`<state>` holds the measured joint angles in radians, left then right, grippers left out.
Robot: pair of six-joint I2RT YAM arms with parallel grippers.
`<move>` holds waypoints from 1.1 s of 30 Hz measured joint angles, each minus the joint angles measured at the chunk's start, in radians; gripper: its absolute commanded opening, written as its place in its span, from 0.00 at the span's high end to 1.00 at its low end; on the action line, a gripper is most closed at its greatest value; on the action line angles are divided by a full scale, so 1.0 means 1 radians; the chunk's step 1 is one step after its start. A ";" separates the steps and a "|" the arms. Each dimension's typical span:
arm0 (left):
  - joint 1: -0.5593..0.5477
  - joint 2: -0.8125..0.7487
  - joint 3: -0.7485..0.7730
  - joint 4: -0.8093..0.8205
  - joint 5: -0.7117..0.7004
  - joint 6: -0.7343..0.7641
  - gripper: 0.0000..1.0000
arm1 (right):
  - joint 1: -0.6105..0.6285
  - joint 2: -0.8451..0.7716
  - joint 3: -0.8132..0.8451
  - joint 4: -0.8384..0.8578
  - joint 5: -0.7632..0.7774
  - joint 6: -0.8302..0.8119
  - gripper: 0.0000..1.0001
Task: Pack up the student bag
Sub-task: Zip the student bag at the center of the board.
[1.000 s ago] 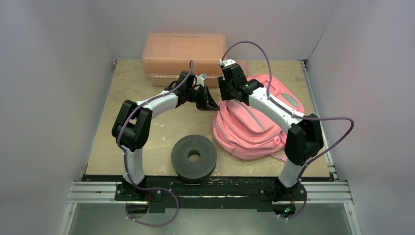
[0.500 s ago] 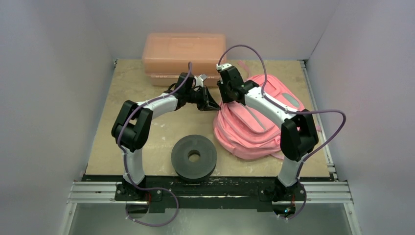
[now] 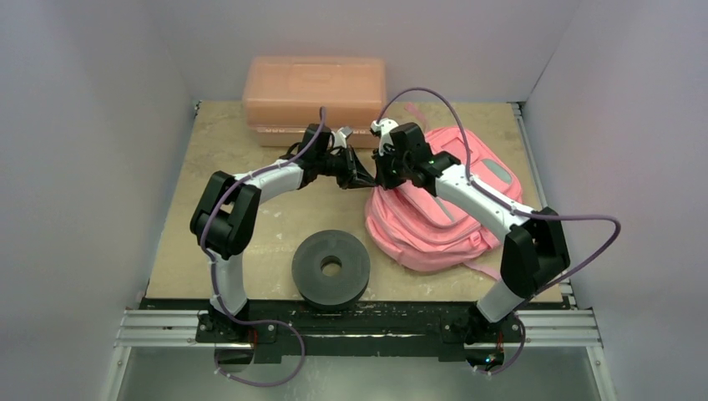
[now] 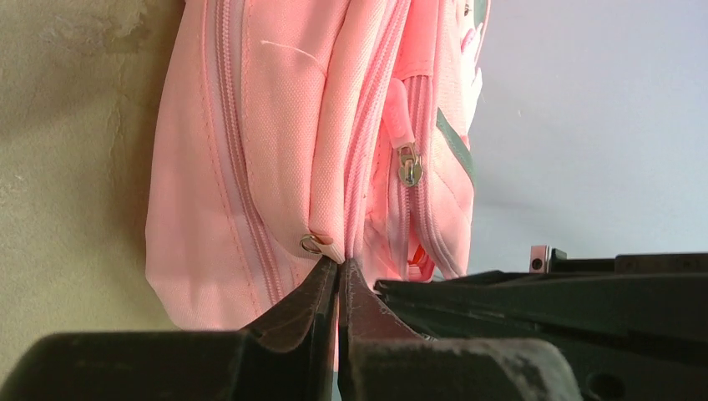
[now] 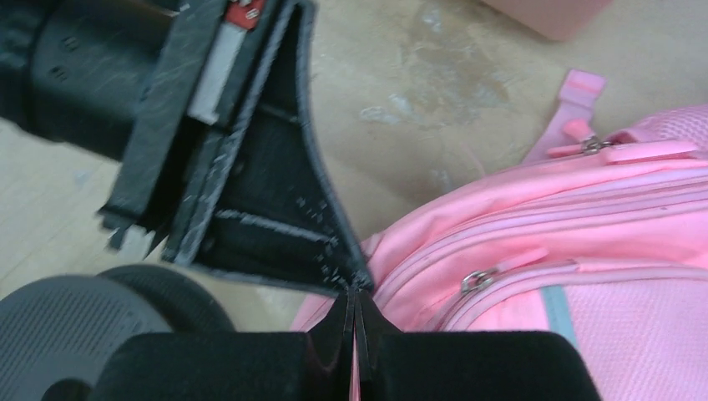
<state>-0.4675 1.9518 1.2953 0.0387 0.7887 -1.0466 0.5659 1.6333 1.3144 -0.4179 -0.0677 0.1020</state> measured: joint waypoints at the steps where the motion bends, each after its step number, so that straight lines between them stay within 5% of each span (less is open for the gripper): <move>1: 0.000 0.000 0.000 0.005 0.000 -0.006 1.00 | 0.001 -0.019 -0.014 0.003 -0.024 -0.006 1.00; 3: 0.000 0.000 0.000 0.012 0.000 -0.013 1.00 | 0.003 -0.047 -0.035 0.008 -0.041 -0.010 0.97; 4: 0.000 0.000 -0.002 0.016 0.000 -0.015 1.00 | 0.003 -0.059 -0.042 0.011 -0.040 -0.008 0.78; 7: 0.000 -0.002 -0.010 0.031 0.000 -0.020 1.00 | 0.003 -0.071 -0.042 0.011 0.011 0.014 0.58; 15: 0.000 -0.025 -0.053 0.088 0.000 -0.062 1.00 | 0.003 0.056 0.174 -0.105 0.230 0.042 0.42; 23: -0.011 -0.048 -0.066 0.134 0.003 -0.100 1.00 | 0.002 0.177 0.238 -0.158 0.285 0.016 0.44; 27: -0.016 -0.048 -0.074 0.141 0.007 -0.122 1.00 | -0.007 0.176 0.233 -0.161 0.232 -0.005 0.63; 33: -0.020 -0.048 -0.079 0.143 0.020 -0.127 1.00 | -0.042 0.103 0.154 -0.122 0.059 -0.023 0.79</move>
<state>-0.4873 1.9038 1.2167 0.1814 0.8085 -1.1732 0.5240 1.7363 1.4689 -0.5404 -0.0086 0.0788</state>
